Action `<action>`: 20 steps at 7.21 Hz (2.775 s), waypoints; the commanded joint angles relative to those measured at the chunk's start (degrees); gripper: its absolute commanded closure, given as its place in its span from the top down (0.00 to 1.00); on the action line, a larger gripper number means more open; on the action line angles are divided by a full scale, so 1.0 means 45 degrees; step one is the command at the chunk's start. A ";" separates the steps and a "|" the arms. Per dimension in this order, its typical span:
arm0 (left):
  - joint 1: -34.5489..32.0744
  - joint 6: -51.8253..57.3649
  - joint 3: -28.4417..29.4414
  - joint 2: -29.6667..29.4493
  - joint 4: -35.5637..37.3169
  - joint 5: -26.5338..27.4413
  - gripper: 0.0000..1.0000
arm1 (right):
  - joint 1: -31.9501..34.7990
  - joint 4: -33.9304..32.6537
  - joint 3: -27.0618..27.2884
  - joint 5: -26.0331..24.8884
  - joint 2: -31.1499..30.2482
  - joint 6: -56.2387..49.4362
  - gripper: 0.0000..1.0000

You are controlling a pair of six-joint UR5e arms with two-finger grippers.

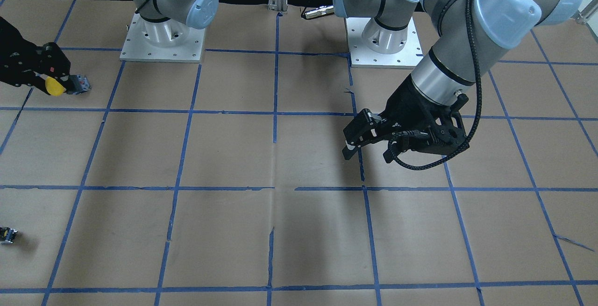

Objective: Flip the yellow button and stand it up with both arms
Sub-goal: 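Carry the yellow button with the right gripper while the left arm withdraws, then lower the yellow button upright onto the table and open the right gripper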

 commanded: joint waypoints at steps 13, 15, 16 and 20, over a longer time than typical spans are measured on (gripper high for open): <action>0.0240 0.2687 0.1908 0.1692 -0.5585 0.4199 0.99 | -0.4895 -0.5833 0.1815 0.3762 0.3908 -1.6381 0.00; -0.0268 0.2687 0.2482 0.1065 -0.5683 0.4648 0.99 | -0.5074 -0.5775 0.1814 0.3845 0.4728 -1.7460 0.00; -0.0289 0.2687 0.2385 0.1063 -0.5644 0.4650 0.99 | -0.5074 -0.5639 0.1815 0.4270 0.4749 -1.7480 0.00; -0.0251 0.2648 0.2384 0.1025 -0.5643 0.4553 0.99 | -0.5074 -0.5345 0.1757 0.4822 0.4886 -1.8535 0.02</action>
